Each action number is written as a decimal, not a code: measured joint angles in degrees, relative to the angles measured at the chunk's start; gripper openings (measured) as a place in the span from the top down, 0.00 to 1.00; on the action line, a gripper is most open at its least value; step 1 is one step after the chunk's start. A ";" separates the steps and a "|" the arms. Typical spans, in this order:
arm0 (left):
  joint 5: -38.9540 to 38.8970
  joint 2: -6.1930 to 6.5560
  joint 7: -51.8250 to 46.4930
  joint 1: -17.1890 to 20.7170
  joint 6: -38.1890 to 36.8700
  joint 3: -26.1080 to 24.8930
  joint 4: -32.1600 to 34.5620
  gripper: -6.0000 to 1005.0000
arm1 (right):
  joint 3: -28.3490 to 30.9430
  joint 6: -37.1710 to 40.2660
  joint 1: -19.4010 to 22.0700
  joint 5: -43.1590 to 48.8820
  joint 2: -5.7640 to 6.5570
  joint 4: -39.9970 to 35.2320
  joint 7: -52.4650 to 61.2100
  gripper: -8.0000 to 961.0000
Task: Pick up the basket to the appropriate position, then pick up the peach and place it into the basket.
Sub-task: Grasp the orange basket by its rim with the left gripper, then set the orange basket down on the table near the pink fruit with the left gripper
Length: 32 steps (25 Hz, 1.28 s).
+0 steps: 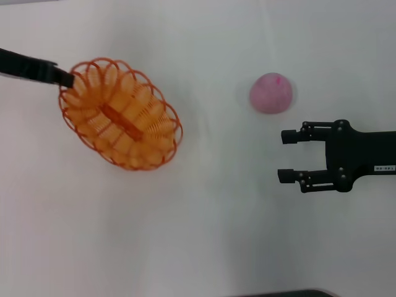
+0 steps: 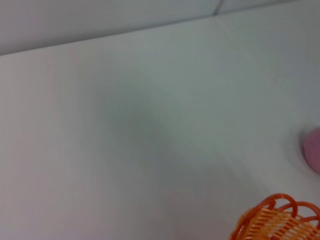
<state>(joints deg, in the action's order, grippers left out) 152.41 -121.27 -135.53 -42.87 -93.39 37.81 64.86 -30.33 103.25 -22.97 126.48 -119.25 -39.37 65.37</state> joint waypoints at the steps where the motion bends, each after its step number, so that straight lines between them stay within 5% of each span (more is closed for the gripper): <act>1: -0.17 -0.14 -1.25 0.39 0.04 -0.61 0.62 0.97 | 0.01 0.00 0.02 0.00 0.03 0.00 -0.06 0.17; 7: -4.85 -0.65 -9.52 3.42 1.20 -4.33 1.70 0.97 | 0.01 0.36 0.18 -0.01 0.30 0.00 -1.35 0.17; 14: -5.85 -2.74 -17.24 7.69 8.08 -3.91 0.15 0.98 | 0.41 0.73 0.21 -0.02 0.50 -0.32 -1.41 0.17; 23: -8.04 -3.07 -21.68 10.82 12.41 -1.81 -3.61 0.95 | 0.37 0.88 0.00 -0.34 0.55 -0.61 -1.52 0.17; 32: -12.64 -2.88 -19.98 13.10 13.37 0.62 -5.04 0.80 | 0.53 1.11 -0.72 -0.47 1.02 -0.62 -1.25 0.17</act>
<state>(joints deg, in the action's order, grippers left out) 139.77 -124.15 -155.51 -29.76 -80.02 38.43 59.82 -29.80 104.36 -23.69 126.01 -118.23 -39.99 64.12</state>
